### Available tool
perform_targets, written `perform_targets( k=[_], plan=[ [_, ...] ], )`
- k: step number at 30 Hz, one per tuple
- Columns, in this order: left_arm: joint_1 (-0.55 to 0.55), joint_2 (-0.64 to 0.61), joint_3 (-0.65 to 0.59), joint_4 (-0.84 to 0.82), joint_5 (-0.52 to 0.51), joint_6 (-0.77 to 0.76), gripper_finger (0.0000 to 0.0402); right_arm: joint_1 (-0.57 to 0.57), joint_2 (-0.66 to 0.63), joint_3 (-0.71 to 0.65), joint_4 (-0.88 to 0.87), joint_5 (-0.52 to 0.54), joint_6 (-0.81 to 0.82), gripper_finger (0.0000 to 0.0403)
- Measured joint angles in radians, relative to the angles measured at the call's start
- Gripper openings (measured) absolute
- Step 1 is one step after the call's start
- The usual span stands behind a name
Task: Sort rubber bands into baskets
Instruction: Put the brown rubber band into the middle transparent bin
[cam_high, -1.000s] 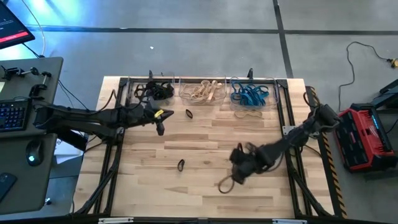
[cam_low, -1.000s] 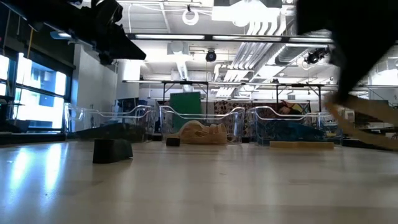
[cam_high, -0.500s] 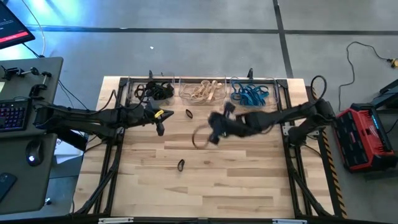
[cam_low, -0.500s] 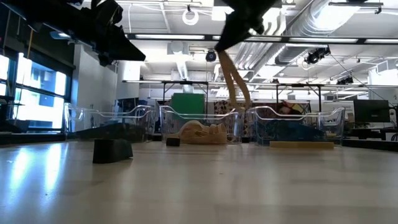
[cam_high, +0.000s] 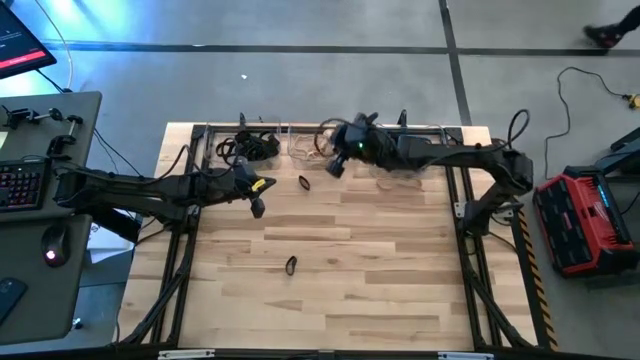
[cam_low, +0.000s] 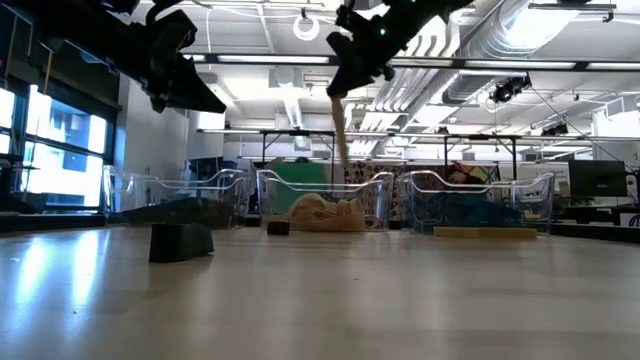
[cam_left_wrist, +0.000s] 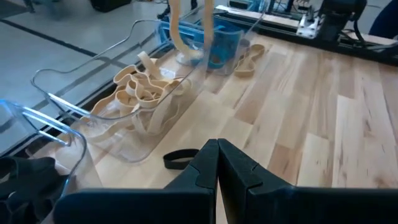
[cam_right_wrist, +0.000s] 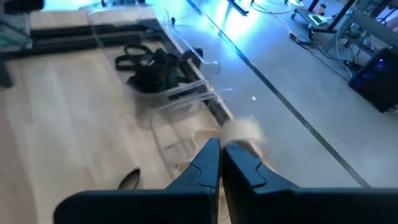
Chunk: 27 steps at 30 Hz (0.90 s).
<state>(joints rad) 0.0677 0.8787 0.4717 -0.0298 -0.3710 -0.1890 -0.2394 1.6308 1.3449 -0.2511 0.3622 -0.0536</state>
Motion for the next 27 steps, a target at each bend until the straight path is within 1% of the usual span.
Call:
perform_targets(
  k=[2, 5, 7, 11, 16, 20, 27],
  plan=[
    [0.0, 0.0, 0.0, -0.001, 0.0, 0.0, 0.0, -0.035, 0.008, 0.0, 0.018, -0.034, -0.006, 0.0],
    [0.0, 0.0, 0.0, -0.005, 0.001, -0.001, 0.0, -0.076, 0.026, 0.0, 0.074, -0.057, -0.035, 0.0],
    [-0.003, 0.0, 0.0, -0.008, 0.023, -0.013, 0.0, -0.102, 0.037, 0.0, 0.097, -0.061, -0.055, 0.0],
    [-0.003, 0.0, 0.0, -0.007, 0.048, -0.005, 0.0, -0.152, 0.071, 0.0, 0.12, -0.117, -0.06, 0.0],
    [-0.003, 0.0, 0.0, -0.004, 0.047, 0.034, 0.0, -0.197, 0.127, 0.0, 0.127, -0.122, -0.084, 0.0],
    [-0.003, 0.0, 0.0, -0.003, 0.048, 0.035, 0.0, -0.231, 0.169, 0.0, 0.15, -0.118, -0.077, 0.0],
    [-0.003, 0.0, 0.0, -0.003, 0.047, 0.035, 0.0, -0.254, 0.24, 0.0, 0.163, -0.108, -0.052, 0.0]
  ],
)
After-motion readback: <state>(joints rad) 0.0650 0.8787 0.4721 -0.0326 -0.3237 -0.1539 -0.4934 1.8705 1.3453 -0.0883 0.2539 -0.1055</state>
